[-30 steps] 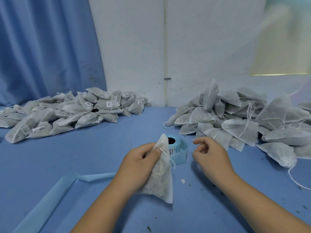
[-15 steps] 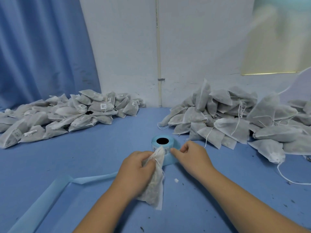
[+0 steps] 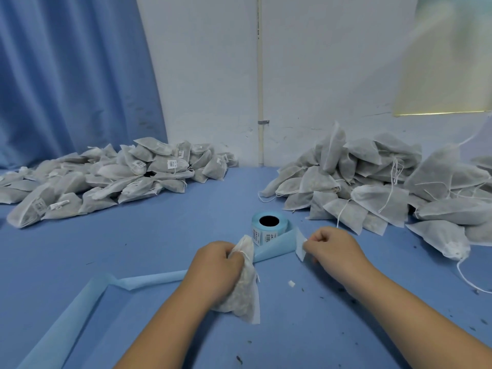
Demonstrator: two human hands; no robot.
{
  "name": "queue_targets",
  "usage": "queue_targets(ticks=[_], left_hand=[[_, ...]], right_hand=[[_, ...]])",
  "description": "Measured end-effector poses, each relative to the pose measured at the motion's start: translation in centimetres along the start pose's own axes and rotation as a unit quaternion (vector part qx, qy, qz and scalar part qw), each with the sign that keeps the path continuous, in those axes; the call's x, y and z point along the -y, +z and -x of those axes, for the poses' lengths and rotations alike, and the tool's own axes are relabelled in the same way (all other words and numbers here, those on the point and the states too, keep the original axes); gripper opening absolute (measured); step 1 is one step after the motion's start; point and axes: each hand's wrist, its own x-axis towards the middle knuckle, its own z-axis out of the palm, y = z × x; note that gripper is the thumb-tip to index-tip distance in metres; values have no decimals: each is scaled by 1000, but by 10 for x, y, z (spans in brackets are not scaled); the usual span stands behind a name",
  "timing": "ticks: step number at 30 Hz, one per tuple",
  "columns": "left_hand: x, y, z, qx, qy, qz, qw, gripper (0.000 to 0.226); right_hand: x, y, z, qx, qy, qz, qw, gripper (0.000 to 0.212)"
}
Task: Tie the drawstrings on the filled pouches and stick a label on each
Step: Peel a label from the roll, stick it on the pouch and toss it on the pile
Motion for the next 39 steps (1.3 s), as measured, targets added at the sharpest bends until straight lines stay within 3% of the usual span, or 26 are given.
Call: queue_targets(ticks=[5, 7, 10, 12, 15, 25, 33, 39], left_hand=[[-3, -1, 2, -26, 53, -25, 998, 24], [-7, 0, 5, -62, 97, -21, 993, 24], [-18, 3, 16, -74, 117, 65, 988, 17], [-26, 9, 26, -19, 108, 132, 985, 17], [-34, 16, 35, 32, 98, 158, 982, 16], [-24, 3, 24, 1, 26, 178, 984, 25], [-20, 11, 10, 1, 6, 202, 979, 23], [-14, 19, 1, 37, 36, 137, 989, 20]], right_hand=[[-7, -24, 16, 6, 12, -77, 997, 12], [-3, -33, 27, 21, -12, -155, 988, 12], [11, -42, 44, 114, -72, -317, 939, 17], [20, -43, 53, 166, -114, -360, 911, 13], [20, -39, 56, 160, -125, -344, 917, 13], [-9, -35, 31, 19, 61, -242, 968, 9], [-13, -24, 13, -43, 62, -179, 981, 24], [-1, -11, -4, -73, 29, -94, 992, 31]])
